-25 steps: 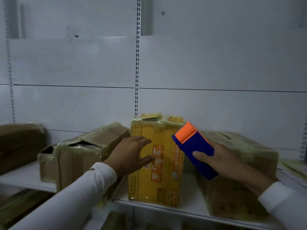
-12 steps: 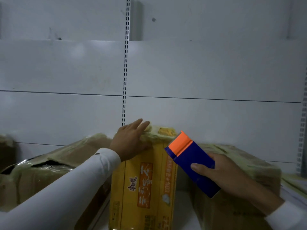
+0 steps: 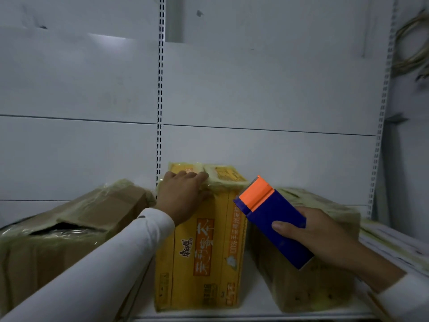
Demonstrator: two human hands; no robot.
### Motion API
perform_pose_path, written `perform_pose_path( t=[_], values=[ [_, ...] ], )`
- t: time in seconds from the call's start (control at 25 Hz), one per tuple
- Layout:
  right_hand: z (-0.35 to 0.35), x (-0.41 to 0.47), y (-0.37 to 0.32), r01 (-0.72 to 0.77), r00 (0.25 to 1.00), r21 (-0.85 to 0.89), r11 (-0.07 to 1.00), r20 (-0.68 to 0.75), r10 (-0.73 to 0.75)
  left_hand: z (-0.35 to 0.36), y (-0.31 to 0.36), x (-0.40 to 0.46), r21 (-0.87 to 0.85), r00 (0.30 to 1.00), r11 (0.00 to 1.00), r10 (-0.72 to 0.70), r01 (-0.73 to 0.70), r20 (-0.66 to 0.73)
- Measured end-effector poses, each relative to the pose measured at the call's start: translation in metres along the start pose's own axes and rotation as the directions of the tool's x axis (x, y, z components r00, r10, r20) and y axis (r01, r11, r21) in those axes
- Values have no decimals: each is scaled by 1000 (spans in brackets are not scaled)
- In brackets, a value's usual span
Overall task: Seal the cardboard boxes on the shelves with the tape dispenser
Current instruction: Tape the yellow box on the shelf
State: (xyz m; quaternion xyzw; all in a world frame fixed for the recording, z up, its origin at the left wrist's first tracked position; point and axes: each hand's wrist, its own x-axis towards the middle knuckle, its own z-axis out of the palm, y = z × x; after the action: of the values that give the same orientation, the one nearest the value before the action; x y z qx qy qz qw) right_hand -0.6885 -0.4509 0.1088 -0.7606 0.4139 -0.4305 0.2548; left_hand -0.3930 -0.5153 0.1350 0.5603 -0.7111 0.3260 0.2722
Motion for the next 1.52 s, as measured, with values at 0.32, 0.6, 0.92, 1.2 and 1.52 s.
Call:
perform_pose_path(
  t=[0.32,0.6,0.92,1.2,1.52],
  values=[
    [22,-61,-25,-95,995,-15,995,-7,95,-23,3,-8,-64,999,997,50,-51,-17],
    [5,-84,-30,-115,993,31,993,-14,115,-23,5,-11,-200,999,979,36,-31,24],
    [-33,-81,-9,-98,995,85,992,42,95,-13,-24,-14,-412,996,911,29,7,80],
    [-35,-69,10,-116,990,122,986,95,105,-33,36,-22,-276,991,952,115,-130,-70],
    [-26,-62,6,-80,984,97,992,166,63,-34,31,-23,-427,996,902,87,-67,26]
  ],
)
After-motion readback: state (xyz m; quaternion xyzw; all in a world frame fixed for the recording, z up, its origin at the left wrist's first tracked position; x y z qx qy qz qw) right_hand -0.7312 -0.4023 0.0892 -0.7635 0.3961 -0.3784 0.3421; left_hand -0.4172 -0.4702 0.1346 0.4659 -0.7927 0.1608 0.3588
